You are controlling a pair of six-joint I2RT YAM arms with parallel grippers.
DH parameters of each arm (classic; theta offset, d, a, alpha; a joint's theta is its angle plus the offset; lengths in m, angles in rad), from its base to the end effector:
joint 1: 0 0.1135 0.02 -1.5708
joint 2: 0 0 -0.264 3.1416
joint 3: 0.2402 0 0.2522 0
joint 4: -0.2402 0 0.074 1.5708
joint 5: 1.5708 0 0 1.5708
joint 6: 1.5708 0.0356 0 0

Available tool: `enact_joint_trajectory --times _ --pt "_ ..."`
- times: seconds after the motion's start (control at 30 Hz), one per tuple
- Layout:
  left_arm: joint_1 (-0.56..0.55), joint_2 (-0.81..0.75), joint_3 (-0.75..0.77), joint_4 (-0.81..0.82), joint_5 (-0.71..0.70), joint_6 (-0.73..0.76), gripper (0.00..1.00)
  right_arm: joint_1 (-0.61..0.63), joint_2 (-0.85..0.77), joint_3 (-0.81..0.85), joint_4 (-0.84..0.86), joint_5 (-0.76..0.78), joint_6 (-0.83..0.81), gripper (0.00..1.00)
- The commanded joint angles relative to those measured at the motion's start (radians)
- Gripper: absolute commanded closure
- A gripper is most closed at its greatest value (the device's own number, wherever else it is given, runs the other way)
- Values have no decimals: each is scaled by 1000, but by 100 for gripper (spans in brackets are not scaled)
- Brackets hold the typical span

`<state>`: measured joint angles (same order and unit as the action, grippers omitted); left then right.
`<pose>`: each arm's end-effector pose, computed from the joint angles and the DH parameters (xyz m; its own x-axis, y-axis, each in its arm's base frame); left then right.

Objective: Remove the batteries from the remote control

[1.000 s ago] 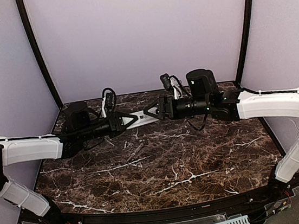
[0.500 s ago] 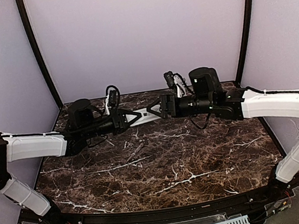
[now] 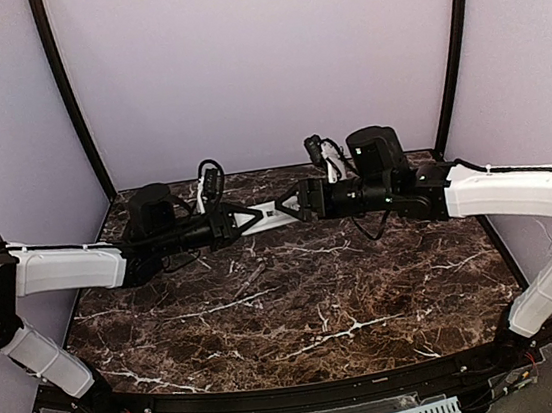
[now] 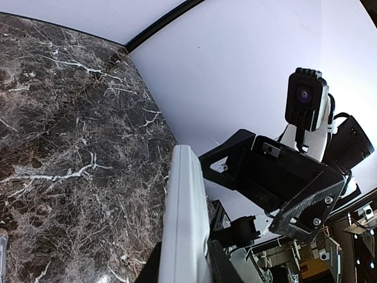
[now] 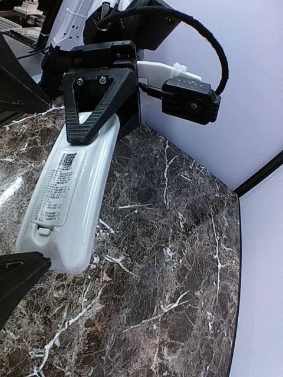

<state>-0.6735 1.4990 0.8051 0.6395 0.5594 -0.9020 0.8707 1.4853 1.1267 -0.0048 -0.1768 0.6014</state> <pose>0.2475 -0.2217 0.2606 -0.7661 -0.2394 -0.5965 0.5513 0.2324 -0.8013 0.2206 0.2716 0.3080 -0.6747 0.0636 -0.7353 -0.5785 0.5731 0.5804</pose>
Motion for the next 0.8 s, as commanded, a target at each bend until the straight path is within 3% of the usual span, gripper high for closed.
enact_joint_trajectory --times 0.0,0.77 --pt "-13 -5 57 73 37 1 100 3 32 24 -19 8 -11 20" --pt "-32 19 85 2 -26 48 100 3 24 27 0 -23 -11 20"
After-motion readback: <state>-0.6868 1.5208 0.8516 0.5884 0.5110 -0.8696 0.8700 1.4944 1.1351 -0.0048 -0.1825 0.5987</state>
